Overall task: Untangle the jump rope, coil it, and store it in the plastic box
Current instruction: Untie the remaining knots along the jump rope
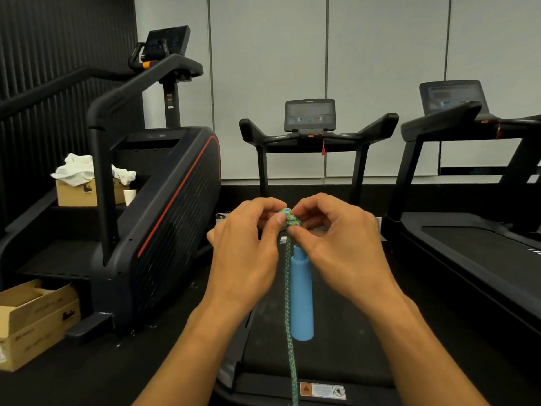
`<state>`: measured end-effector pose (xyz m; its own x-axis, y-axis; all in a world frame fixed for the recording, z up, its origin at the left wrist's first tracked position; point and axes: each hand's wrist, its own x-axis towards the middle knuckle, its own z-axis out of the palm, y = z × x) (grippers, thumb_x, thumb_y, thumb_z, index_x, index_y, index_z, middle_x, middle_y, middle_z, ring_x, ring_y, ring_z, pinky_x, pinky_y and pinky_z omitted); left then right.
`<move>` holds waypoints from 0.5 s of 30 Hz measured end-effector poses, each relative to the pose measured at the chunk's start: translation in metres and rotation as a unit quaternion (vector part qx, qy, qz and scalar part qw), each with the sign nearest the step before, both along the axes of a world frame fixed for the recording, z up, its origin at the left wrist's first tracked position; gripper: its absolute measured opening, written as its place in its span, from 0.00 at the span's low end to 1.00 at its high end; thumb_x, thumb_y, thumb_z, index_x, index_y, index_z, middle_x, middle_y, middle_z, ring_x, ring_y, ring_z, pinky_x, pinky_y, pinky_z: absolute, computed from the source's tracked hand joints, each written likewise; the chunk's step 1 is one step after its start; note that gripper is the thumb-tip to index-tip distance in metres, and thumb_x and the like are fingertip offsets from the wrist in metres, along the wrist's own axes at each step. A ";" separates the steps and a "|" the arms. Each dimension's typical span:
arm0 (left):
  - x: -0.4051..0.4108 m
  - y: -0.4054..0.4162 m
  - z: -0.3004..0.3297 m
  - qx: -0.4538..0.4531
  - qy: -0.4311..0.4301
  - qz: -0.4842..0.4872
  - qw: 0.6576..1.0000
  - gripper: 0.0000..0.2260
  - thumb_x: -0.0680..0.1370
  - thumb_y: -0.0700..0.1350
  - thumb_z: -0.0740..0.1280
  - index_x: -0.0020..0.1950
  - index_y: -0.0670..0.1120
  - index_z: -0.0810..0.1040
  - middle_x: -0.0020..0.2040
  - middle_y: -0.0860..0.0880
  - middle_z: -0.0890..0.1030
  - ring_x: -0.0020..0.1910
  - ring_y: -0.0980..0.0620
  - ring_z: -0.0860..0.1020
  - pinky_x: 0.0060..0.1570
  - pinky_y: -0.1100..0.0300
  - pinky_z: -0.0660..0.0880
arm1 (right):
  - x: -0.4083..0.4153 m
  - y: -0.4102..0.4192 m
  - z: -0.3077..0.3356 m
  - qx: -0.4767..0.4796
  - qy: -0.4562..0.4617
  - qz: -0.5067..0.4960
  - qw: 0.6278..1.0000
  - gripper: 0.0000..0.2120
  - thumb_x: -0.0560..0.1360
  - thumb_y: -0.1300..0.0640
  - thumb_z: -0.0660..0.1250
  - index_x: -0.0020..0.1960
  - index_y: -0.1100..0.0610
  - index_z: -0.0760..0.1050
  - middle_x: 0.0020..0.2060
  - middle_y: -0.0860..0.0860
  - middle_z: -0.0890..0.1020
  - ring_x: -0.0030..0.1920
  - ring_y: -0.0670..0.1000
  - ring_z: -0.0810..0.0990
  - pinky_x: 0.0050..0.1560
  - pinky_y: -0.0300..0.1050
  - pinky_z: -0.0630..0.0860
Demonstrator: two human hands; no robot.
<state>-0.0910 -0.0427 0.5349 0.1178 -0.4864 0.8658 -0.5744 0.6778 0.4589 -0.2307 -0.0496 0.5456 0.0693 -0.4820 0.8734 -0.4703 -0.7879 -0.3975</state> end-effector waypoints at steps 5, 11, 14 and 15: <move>-0.003 0.001 0.000 0.012 -0.010 0.009 1.000 0.06 0.79 0.49 0.66 0.51 0.61 0.79 0.44 0.59 0.82 0.47 0.61 0.80 0.54 0.42 0.76 | -0.003 0.001 0.000 -0.007 0.018 0.003 1.000 0.07 0.70 0.64 0.74 0.44 0.54 0.79 0.38 0.45 0.82 0.40 0.46 0.81 0.40 0.42 0.79; -0.005 0.002 0.001 0.041 0.015 -0.013 0.999 0.09 0.76 0.52 0.63 0.53 0.61 0.80 0.45 0.62 0.83 0.49 0.61 0.81 0.56 0.42 0.76 | -0.004 0.000 -0.001 -0.021 0.029 0.012 0.999 0.09 0.70 0.66 0.72 0.44 0.53 0.79 0.40 0.44 0.81 0.42 0.46 0.81 0.42 0.41 0.79; -0.004 0.002 0.002 0.033 0.004 -0.010 0.999 0.10 0.76 0.53 0.63 0.54 0.61 0.81 0.47 0.60 0.83 0.49 0.60 0.81 0.55 0.42 0.76 | -0.007 -0.001 0.000 -0.019 0.016 0.019 1.000 0.10 0.70 0.67 0.72 0.44 0.53 0.79 0.40 0.44 0.81 0.43 0.47 0.81 0.42 0.41 0.79; -0.004 0.002 0.002 0.029 0.005 -0.009 1.000 0.09 0.76 0.53 0.63 0.53 0.61 0.81 0.46 0.60 0.83 0.49 0.60 0.81 0.55 0.42 0.76 | -0.008 -0.001 0.000 -0.021 0.011 0.019 1.000 0.10 0.70 0.68 0.72 0.44 0.54 0.79 0.40 0.45 0.81 0.43 0.47 0.81 0.43 0.42 0.79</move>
<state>-0.0953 -0.0404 0.5370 0.1179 -0.5374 0.8350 -0.5576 0.6600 0.5035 -0.2383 -0.0505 0.5456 0.1061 -0.4415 0.8910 -0.4474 -0.8214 -0.3537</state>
